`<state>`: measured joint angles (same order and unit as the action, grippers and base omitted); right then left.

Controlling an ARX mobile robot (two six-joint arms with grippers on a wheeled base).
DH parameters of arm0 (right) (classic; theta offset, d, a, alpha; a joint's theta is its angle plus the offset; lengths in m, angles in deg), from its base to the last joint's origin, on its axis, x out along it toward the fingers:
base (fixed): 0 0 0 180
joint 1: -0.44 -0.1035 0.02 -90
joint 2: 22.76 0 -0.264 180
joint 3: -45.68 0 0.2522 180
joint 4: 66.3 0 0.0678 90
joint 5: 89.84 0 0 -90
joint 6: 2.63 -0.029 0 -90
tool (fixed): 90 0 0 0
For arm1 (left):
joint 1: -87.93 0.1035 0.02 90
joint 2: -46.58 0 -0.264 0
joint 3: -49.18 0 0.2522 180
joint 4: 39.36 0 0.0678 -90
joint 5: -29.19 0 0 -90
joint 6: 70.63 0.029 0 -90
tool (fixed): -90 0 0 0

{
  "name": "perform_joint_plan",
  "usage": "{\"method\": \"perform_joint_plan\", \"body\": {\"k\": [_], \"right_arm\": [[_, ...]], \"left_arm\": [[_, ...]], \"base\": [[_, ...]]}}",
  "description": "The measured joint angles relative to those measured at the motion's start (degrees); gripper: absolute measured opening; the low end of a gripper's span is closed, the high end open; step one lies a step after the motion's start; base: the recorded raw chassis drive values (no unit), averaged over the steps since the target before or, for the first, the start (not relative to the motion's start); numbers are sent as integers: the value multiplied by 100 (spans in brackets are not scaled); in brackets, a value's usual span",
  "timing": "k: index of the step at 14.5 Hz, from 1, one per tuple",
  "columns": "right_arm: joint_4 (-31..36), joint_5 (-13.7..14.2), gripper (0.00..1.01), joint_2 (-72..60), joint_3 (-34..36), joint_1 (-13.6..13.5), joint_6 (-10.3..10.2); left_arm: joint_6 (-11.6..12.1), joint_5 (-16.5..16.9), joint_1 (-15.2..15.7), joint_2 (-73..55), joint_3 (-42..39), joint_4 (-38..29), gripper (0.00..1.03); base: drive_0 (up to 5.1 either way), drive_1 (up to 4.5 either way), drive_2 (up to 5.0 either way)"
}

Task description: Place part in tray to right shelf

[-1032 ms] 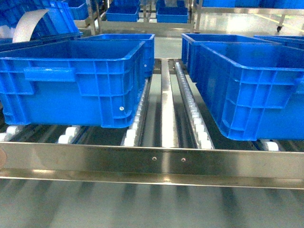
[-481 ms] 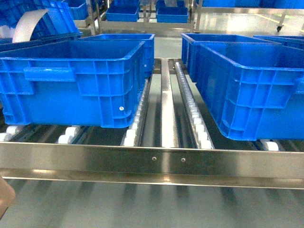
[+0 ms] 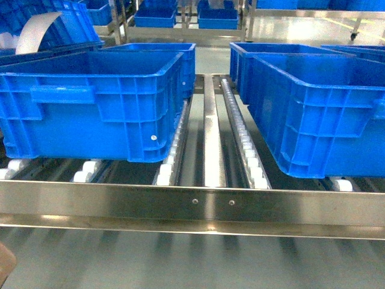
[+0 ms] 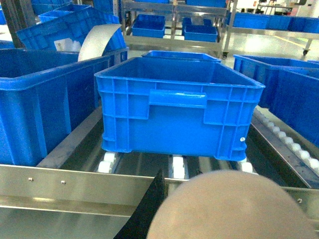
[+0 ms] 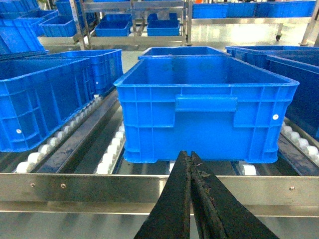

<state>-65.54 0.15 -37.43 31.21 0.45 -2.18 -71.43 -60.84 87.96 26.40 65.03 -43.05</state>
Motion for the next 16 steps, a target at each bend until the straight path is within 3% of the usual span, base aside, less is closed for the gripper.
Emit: {"method": "perform_joint_plan", "body": {"k": [1,4,5,6,9,10,16], "right_arm": [[-111,0,2,142,0,0,0],[-422,0,2,448,0,0,-2],[-691,0,2,632,-4,0,-2],[-1517,4,2,1311,-4,0,-2],[-1456,-2,2,1440,-4,0,-2],[-1495,0,2,1440,-4,0,-2],[-1473,2,2,1440,-4,0,-4]], "left_arm": [[0,2,0,87,-133,-155,12],[0,-4,0,540,-125,284,12],[-2,0,0,654,-127,420,12],[-2,-15,0,778,-125,555,12],[2,2,0,1058,-125,850,12],[9,7,0,1751,-125,1832,12],[17,0,0,1965,-120,1808,12]], "base": [[0,0,0],[0,0,0],[0,0,0],[0,0,0],[0,0,0],[0,0,0],[0,0,0]]}}
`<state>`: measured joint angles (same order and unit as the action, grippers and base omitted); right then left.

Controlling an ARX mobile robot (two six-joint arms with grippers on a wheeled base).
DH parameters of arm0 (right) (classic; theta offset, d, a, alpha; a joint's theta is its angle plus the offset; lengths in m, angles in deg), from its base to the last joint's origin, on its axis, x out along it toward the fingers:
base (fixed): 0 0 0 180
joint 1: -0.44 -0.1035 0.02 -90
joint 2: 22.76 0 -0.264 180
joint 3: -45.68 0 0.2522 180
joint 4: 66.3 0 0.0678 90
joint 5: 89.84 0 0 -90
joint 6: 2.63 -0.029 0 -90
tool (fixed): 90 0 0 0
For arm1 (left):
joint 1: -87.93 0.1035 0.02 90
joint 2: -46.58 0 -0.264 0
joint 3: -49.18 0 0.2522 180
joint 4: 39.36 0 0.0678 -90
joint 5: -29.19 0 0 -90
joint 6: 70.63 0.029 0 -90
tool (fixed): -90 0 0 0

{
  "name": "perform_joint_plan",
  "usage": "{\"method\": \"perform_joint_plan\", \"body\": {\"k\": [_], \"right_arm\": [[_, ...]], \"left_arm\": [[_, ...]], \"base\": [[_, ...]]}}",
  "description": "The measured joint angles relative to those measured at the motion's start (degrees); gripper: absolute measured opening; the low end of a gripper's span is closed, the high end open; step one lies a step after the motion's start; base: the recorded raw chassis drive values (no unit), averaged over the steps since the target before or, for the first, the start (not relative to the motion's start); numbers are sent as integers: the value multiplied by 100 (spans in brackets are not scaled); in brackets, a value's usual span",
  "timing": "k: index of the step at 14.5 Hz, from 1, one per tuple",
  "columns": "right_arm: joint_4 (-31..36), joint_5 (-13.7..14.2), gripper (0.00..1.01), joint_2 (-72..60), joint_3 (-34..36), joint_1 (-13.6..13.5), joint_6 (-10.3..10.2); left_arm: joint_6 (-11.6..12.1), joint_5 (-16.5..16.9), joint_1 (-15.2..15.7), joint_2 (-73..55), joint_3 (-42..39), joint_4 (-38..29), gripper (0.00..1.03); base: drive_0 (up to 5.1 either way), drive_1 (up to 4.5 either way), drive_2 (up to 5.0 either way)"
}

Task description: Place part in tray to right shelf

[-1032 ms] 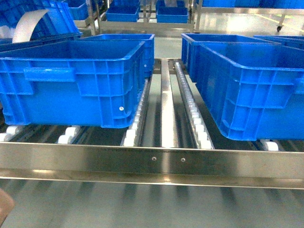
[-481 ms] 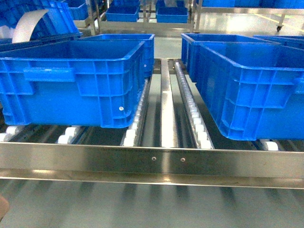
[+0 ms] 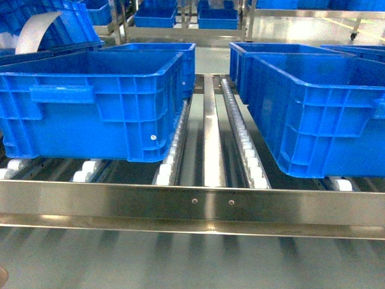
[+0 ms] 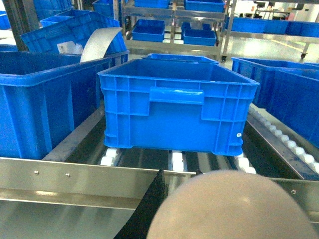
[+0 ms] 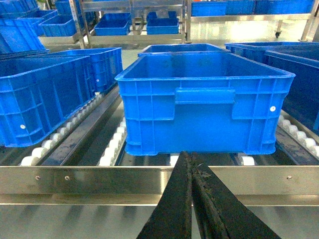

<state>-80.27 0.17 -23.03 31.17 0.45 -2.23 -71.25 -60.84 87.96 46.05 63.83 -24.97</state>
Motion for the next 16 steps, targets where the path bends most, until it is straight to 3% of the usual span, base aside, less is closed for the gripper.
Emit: {"method": "perform_joint_plan", "body": {"k": [1,2,7,12,16], "right_arm": [[-2,0,7,0,0,0,2],[-2,0,20,0,0,0,2],[-2,0,40,0,0,0,2],[-2,0,100,0,0,0,0],[-2,0,98,0,0,0,0]], "left_arm": [[-2,0,0,0,0,-15,12],[-2,0,0,0,0,-13,12],[-2,0,0,0,0,-13,12],[0,0,0,0,0,-13,12],[0,0,0,0,0,-13,12]], "base": [[0,0,0],[0,0,0],[0,0,0],[0,0,0],[0,0,0]]}}
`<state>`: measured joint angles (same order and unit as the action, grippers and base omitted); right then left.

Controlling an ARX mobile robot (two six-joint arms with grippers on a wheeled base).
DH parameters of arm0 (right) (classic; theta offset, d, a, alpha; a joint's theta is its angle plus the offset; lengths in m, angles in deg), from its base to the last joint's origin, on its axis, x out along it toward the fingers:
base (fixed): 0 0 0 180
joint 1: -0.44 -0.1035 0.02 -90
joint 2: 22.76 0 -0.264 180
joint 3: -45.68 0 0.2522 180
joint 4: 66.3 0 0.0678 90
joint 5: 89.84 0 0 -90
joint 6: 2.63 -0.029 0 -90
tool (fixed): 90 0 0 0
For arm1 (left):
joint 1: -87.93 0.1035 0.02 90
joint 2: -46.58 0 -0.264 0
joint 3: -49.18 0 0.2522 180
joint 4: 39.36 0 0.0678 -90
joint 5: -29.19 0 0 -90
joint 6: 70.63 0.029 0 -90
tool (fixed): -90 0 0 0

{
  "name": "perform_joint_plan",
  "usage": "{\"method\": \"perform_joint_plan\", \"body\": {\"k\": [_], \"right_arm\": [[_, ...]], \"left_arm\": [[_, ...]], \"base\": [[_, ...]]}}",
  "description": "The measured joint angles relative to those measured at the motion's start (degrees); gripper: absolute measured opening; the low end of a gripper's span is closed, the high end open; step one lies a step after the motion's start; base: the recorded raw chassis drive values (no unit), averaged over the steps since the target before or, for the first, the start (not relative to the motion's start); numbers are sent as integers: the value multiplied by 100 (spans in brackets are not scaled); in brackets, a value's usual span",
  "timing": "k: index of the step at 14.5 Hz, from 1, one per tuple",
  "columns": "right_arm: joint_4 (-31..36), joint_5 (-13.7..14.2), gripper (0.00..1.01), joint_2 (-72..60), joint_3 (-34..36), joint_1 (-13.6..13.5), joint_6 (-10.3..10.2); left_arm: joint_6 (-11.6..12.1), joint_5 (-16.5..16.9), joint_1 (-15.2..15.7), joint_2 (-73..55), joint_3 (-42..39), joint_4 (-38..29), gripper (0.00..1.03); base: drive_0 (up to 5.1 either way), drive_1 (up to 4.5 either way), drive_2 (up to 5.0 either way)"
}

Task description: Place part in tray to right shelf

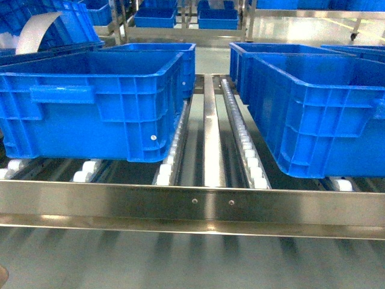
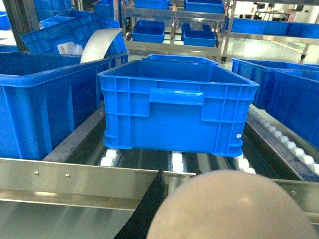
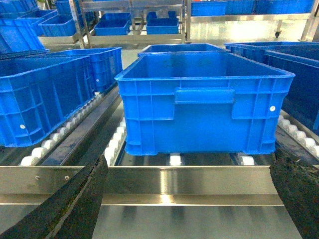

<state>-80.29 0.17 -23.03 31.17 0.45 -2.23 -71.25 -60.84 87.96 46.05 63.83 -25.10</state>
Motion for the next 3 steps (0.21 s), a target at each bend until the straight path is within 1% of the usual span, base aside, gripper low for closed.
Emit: {"method": "perform_joint_plan", "body": {"k": [3], "right_arm": [[0,0,98,0,0,0,0]], "left_arm": [[-2,0,0,0,0,-2,12]], "base": [[0,0,0]]}}
